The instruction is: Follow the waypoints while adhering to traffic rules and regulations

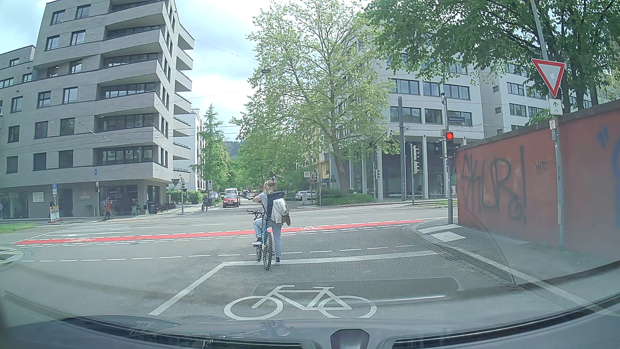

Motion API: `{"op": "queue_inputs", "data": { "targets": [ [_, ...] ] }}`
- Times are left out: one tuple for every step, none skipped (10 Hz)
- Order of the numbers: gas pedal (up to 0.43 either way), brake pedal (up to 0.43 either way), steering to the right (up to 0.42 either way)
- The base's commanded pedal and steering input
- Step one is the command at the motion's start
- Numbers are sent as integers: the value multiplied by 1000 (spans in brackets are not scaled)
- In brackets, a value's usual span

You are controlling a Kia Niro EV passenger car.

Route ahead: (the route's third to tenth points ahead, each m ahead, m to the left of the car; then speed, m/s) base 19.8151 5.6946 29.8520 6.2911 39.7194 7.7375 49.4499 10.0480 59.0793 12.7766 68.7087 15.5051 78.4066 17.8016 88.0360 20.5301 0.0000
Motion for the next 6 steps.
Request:
{"op": "queue_inputs", "data": {
  "targets": [
    [0,226,-8],
    [0,226,-8],
    [0,226,-8],
    [0,226,-8],
    [0,226,-8],
    [0,226,-8]
  ]
}}
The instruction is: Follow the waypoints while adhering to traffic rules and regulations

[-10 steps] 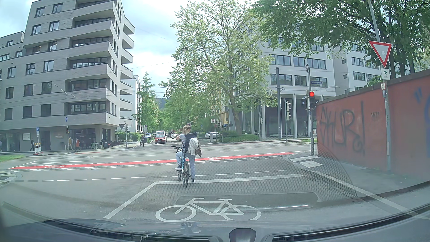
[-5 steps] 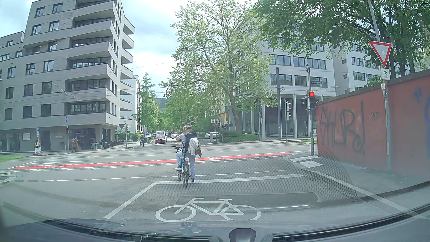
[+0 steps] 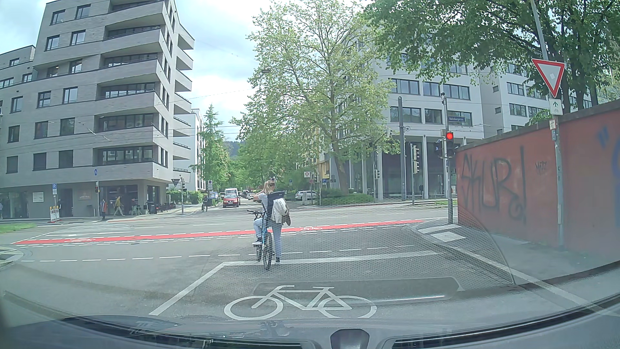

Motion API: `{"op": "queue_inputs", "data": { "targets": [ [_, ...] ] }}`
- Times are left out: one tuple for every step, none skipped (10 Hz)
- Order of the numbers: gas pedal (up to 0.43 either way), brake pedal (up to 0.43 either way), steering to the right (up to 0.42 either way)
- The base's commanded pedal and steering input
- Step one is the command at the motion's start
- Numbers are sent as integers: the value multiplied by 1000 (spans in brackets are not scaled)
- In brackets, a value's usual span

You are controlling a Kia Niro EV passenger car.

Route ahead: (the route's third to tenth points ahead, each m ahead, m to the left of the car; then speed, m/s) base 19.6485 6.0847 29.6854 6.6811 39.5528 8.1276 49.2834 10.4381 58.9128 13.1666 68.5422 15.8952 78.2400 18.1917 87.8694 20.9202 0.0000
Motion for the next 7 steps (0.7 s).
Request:
{"op": "queue_inputs", "data": {
  "targets": [
    [0,226,-8],
    [0,226,-8],
    [0,226,-8],
    [0,226,-8],
    [0,226,-8],
    [0,226,-8],
    [0,226,-8]
  ]
}}
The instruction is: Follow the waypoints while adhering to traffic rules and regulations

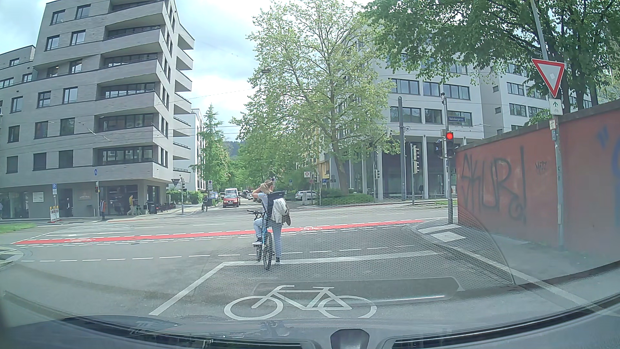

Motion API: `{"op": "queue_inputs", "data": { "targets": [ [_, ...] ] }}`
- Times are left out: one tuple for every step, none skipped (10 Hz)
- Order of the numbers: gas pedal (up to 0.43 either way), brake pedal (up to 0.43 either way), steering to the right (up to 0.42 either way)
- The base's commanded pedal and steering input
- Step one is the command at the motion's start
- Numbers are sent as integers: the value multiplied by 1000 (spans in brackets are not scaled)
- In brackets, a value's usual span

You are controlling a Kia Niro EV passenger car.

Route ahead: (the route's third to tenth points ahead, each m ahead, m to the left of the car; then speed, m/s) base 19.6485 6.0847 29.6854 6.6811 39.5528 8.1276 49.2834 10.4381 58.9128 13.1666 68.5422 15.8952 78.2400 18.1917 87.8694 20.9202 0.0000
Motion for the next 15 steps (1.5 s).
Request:
{"op": "queue_inputs", "data": {
  "targets": [
    [0,226,-8],
    [0,226,-8],
    [0,226,-8],
    [0,226,-8],
    [0,226,-8],
    [0,226,-8],
    [0,226,-8],
    [0,226,-8],
    [0,226,-8],
    [0,226,-8],
    [0,226,-8],
    [0,226,-8],
    [0,226,-8],
    [0,226,-8],
    [0,226,-8]
  ]
}}
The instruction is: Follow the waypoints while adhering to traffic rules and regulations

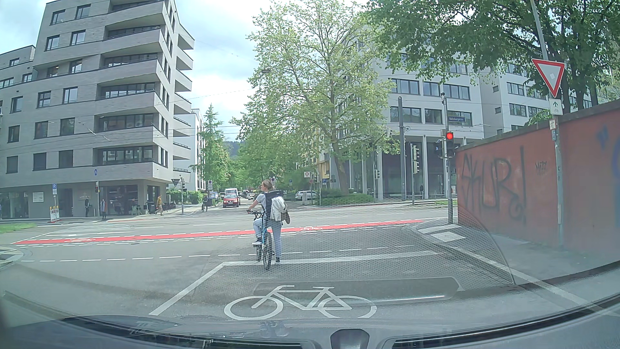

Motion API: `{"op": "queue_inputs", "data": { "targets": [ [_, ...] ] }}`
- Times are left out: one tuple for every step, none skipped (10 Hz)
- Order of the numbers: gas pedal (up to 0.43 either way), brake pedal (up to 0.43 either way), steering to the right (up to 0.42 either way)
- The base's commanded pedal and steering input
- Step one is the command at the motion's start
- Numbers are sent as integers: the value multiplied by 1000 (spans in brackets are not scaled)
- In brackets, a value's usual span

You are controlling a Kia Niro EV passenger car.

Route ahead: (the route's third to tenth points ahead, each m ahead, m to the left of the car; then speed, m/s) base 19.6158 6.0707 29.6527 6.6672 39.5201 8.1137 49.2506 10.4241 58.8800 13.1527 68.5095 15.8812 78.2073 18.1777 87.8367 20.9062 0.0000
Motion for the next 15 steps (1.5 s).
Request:
{"op": "queue_inputs", "data": {
  "targets": [
    [0,226,-8],
    [0,226,-8],
    [0,226,-8],
    [0,226,-8],
    [0,226,-8],
    [0,226,-8],
    [0,226,-8],
    [0,226,-8],
    [0,226,-8],
    [0,226,-8],
    [0,226,-8],
    [0,226,-8],
    [0,226,-8],
    [0,226,-8],
    [0,226,-8]
  ]
}}
